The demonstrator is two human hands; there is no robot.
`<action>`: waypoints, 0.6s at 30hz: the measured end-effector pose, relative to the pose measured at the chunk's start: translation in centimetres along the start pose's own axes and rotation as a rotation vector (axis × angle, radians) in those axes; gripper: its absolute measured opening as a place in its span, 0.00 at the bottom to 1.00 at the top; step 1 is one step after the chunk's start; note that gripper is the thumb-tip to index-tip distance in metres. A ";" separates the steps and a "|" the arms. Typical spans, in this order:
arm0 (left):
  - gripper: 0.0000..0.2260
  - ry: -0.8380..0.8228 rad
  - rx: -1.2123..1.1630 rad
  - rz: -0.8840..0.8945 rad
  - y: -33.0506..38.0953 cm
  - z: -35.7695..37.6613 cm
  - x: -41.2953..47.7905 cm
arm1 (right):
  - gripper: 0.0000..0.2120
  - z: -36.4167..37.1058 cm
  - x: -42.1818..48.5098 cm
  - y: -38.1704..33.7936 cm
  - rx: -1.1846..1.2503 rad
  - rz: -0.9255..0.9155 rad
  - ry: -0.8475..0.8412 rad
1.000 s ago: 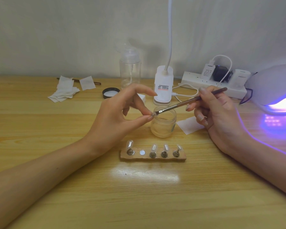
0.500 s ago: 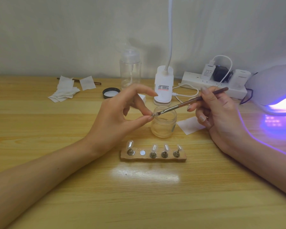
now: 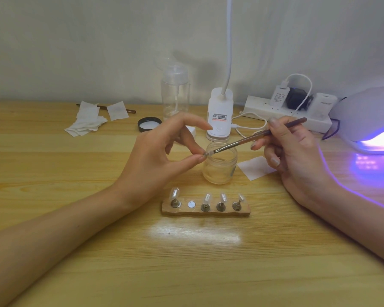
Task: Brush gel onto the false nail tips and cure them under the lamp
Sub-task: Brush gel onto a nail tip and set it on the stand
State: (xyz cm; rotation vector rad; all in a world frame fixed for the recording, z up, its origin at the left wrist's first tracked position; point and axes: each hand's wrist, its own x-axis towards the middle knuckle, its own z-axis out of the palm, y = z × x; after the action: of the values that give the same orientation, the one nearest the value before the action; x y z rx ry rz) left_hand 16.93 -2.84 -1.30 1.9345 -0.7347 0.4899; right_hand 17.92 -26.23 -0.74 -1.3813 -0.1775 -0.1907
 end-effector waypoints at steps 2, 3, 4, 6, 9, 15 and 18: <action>0.17 -0.002 0.000 0.003 0.0 0.0 0.0 | 0.12 -0.1 0.0 0.0 0.010 -0.018 -0.002; 0.17 -0.004 -0.001 0.005 0.0 0.0 0.0 | 0.12 -0.1 0.0 0.0 0.020 -0.033 -0.009; 0.17 -0.005 0.000 0.007 -0.1 0.0 0.0 | 0.12 -0.1 0.0 0.0 0.030 -0.047 -0.021; 0.17 -0.005 -0.001 0.011 -0.1 0.0 0.0 | 0.11 -0.1 0.0 0.0 0.028 -0.059 -0.050; 0.17 -0.004 -0.001 0.013 -0.1 0.0 0.0 | 0.11 0.0 0.0 0.1 -0.003 -0.037 -0.050; 0.17 0.001 -0.002 0.008 -0.1 0.0 0.0 | 0.10 -0.2 0.1 0.1 0.010 -0.024 0.006; 0.17 0.000 -0.004 0.006 -0.1 0.0 0.0 | 0.11 -0.1 0.1 0.1 0.034 -0.044 -0.034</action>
State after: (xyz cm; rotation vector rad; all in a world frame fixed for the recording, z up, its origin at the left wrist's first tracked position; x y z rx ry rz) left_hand 16.99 -2.82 -1.40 1.9287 -0.7412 0.4923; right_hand 17.99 -26.36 -0.83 -1.3484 -0.2386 -0.1994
